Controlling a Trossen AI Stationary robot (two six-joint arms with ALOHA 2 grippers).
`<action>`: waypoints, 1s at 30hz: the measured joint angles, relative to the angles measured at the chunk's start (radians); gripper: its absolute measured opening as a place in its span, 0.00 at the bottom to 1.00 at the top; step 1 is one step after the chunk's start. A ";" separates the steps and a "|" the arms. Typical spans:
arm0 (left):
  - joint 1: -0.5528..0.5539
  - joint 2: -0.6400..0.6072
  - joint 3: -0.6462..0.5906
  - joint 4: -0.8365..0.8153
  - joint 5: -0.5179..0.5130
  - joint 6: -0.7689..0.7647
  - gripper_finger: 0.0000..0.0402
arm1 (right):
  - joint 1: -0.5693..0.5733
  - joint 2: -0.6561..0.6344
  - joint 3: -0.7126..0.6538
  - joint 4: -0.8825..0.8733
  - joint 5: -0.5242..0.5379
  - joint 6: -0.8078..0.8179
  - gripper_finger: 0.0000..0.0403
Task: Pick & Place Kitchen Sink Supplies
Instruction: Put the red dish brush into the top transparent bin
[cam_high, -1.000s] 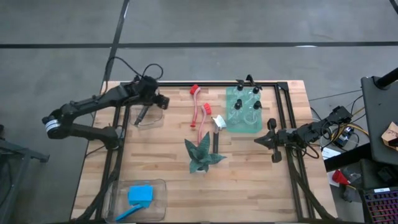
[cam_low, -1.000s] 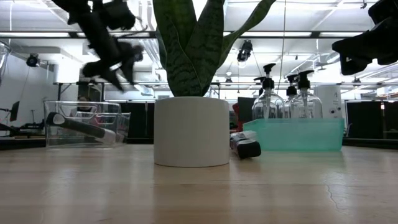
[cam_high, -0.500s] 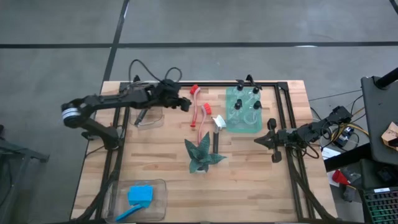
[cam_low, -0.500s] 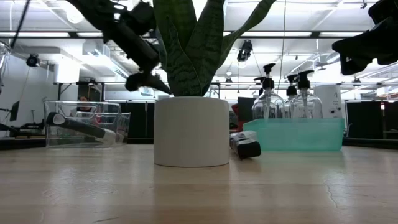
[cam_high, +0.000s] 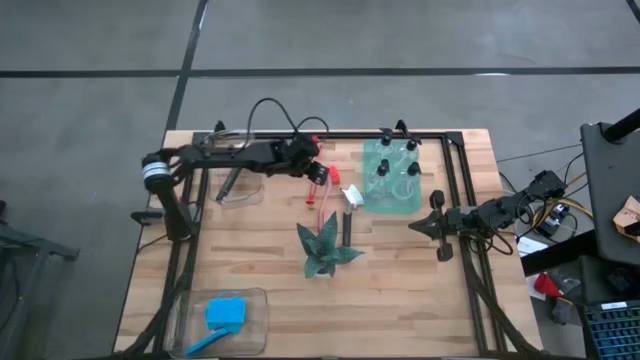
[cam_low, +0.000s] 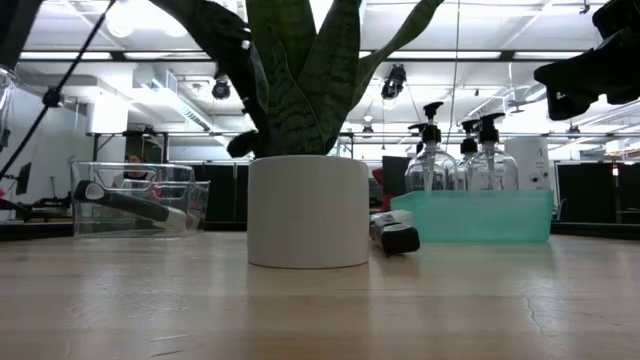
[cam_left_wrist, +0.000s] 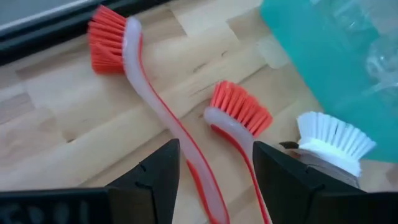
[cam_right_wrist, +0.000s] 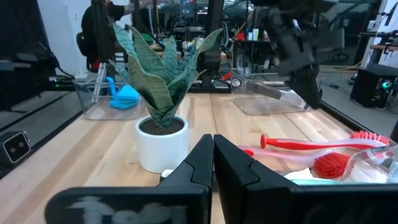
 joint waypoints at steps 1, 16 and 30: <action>-0.005 0.014 0.005 0.000 -0.003 0.000 0.48 | 0.000 0.000 0.000 0.000 0.000 0.000 0.02; -0.065 0.160 0.018 0.012 -0.099 -0.016 0.48 | 0.000 0.000 0.000 0.000 0.000 0.004 0.02; -0.070 0.233 0.014 0.017 -0.122 -0.003 0.48 | 0.000 0.000 0.000 0.000 0.000 0.006 0.02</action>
